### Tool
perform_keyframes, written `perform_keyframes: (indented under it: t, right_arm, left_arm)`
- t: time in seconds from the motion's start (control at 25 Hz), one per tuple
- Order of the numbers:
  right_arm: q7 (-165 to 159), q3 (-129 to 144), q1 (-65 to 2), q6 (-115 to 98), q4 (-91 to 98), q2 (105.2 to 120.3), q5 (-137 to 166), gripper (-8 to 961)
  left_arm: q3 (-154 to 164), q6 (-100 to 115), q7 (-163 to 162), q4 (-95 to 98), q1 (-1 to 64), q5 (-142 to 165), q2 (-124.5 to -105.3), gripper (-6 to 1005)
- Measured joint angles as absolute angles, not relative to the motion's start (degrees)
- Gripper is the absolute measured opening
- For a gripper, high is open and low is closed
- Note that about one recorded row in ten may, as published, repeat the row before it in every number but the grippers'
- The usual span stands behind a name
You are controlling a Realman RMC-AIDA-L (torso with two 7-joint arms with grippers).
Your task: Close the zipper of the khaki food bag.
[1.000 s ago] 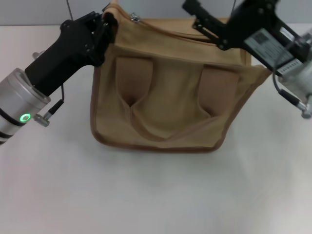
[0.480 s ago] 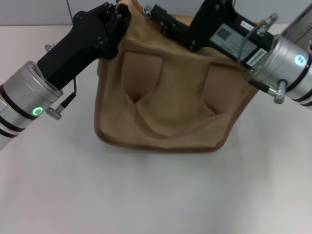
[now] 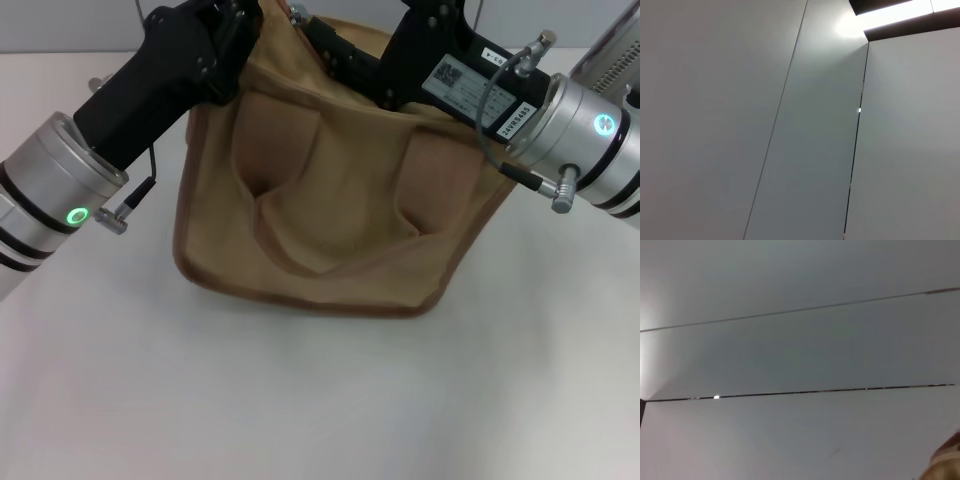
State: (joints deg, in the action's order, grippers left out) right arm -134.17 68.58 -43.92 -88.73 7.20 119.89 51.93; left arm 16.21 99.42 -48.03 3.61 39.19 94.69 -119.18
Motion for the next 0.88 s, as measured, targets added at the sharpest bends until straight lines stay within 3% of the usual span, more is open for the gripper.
perform_keyframes:
  t: [0.88]
  right_arm:
    - [-126.0, 68.4, -44.6, -91.6, 10.6, 119.88, 51.7, 768]
  left_arm:
    - [16.2, 98.5, -46.8, 1.9, 39.8, 95.0, -119.19, 33]
